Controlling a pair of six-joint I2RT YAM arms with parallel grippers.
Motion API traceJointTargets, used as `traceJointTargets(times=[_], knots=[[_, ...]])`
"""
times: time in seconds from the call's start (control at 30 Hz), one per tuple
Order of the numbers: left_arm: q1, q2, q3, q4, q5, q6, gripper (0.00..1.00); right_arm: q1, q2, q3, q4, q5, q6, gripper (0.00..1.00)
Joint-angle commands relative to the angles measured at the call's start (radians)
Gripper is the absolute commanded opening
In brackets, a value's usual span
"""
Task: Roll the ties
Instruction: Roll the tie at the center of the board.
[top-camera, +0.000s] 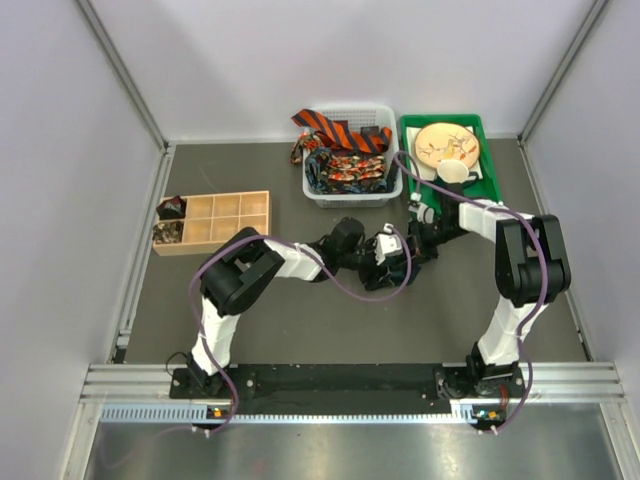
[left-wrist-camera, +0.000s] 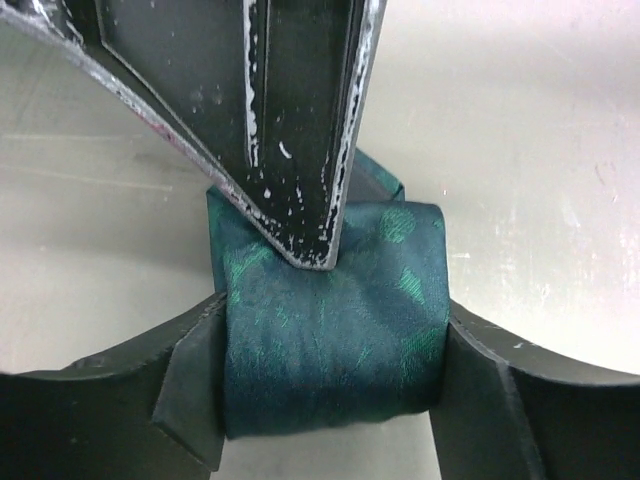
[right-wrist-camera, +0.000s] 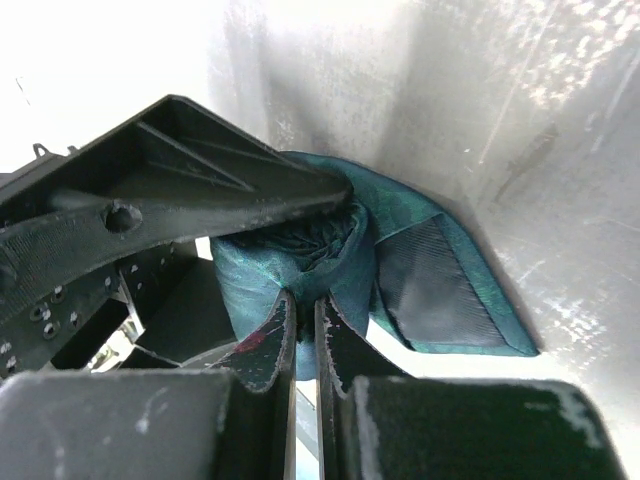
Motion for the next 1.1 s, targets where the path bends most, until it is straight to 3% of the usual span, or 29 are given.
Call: traceJointTargets(times=[0.0,0.17,0.27,0.33,0.43,0.47,0.5,0.53,0.63,0.7,0.73,0.8,1.07], knots=[[0.002,0.024,0.041,0.066,0.03,-0.039,0.69,-0.002,0.025,-0.04,0.071,0.21,-0.078,0.0],[0.001,0.036,0.06,0.086,0.058,-0.069,0.66,-0.005,0.026,-0.04,0.068,0.235,-0.081,0.0],[0.001,0.044,0.067,0.076,0.061,-0.066,0.57,-0.006,0.02,-0.038,0.065,0.247,-0.087,0.0],[-0.002,0.048,0.072,0.057,0.057,-0.05,0.45,-0.006,0.023,-0.03,0.052,0.243,-0.088,0.0],[-0.019,0.053,0.104,-0.097,-0.027,0.022,0.31,-0.011,0.02,-0.008,0.016,0.191,-0.088,0.0],[-0.028,0.059,0.148,-0.24,-0.058,0.08,0.28,-0.025,0.014,-0.003,0.003,0.146,-0.088,0.0],[-0.039,0.064,0.162,-0.307,-0.098,0.098,0.23,-0.037,0.01,0.003,-0.007,0.125,-0.078,0.08],[-0.041,0.067,0.165,-0.332,-0.109,0.106,0.18,-0.051,0.003,0.003,-0.027,0.1,-0.073,0.28],[-0.047,0.074,0.156,-0.447,-0.167,0.151,0.11,-0.117,-0.016,0.0,-0.067,0.016,-0.097,0.53],[-0.048,0.083,0.164,-0.522,-0.192,0.166,0.09,-0.164,-0.029,0.002,-0.115,-0.029,-0.145,0.62],[-0.048,0.085,0.161,-0.53,-0.201,0.172,0.08,-0.175,-0.033,0.0,-0.123,-0.042,-0.156,0.8],[-0.05,0.088,0.155,-0.55,-0.203,0.181,0.07,-0.189,-0.036,0.003,-0.135,-0.049,-0.174,0.99],[-0.05,0.097,0.167,-0.555,-0.204,0.189,0.05,-0.143,0.049,0.0,-0.031,0.045,-0.11,0.99]])
